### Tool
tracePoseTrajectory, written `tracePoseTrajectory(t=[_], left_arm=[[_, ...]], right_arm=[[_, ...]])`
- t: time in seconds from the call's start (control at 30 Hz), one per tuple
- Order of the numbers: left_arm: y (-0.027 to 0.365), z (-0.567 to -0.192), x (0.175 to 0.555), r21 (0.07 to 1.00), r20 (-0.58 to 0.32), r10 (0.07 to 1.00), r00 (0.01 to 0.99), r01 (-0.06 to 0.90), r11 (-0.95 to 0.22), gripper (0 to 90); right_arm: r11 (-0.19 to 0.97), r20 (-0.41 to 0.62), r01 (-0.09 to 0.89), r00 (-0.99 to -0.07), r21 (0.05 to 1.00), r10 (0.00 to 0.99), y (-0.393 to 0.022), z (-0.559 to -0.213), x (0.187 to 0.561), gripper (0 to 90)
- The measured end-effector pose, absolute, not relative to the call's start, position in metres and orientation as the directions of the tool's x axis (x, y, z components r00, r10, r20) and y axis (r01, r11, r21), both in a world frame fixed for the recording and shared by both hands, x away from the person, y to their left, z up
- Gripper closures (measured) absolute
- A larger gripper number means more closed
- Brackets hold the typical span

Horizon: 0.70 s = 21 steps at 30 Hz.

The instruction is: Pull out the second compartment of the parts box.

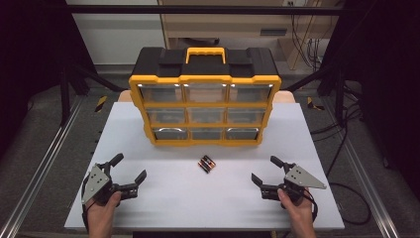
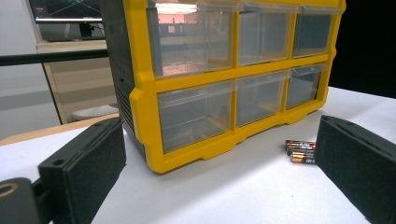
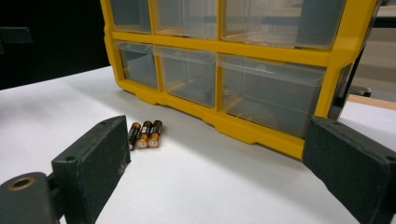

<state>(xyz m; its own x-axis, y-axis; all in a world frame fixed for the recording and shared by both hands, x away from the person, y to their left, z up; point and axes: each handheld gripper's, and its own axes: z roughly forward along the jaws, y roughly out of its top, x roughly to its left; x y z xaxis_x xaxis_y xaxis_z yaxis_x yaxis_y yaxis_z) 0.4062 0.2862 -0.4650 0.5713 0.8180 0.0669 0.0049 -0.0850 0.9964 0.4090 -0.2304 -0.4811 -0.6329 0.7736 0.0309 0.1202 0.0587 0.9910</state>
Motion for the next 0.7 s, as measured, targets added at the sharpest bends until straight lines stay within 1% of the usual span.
tracePoseTrajectory(t=[0.1,0.2,0.23,0.33,0.4,0.53,0.7], left_arm=[[0.290,-0.464,0.408,0.998,0.049,0.827,0.561,0.015,-0.069,1.7],[0.292,-0.464,0.409,0.997,0.048,0.833,0.552,0.018,-0.069,1.7],[0.292,-0.464,0.409,0.997,0.048,0.833,0.552,0.018,-0.069,1.7],[0.294,-0.464,0.409,0.998,0.032,0.838,0.545,0.025,-0.054,1.6],[0.295,-0.464,0.409,0.998,0.029,0.839,0.543,0.027,-0.052,1.6],[0.293,-0.463,0.409,0.999,0.027,0.836,0.548,0.024,-0.048,1.6],[0.291,-0.464,0.409,0.998,0.034,0.829,0.559,0.028,-0.060,1.5]], right_arm=[[0.061,0.038,0.136,-0.626,0.989,0.779,-0.228,-0.481,0.409,7.7],[0.114,0.000,0.147,-0.613,0.983,0.790,-0.223,-0.479,0.408,7.7],[0.114,0.000,0.147,-0.613,0.983,0.790,-0.223,-0.479,0.408,7.7],[0.157,-0.043,0.139,-0.599,0.978,0.800,-0.215,-0.467,0.408,6.8],[0.217,-0.097,0.134,-0.594,0.967,0.798,-0.208,-0.455,0.409,6.5],[0.360,-0.243,0.104,-0.565,0.927,0.789,-0.193,-0.428,0.414,5.8],[0.459,-0.361,0.056,-0.535,0.887,0.764,-0.179,-0.404,0.418,5.7]])
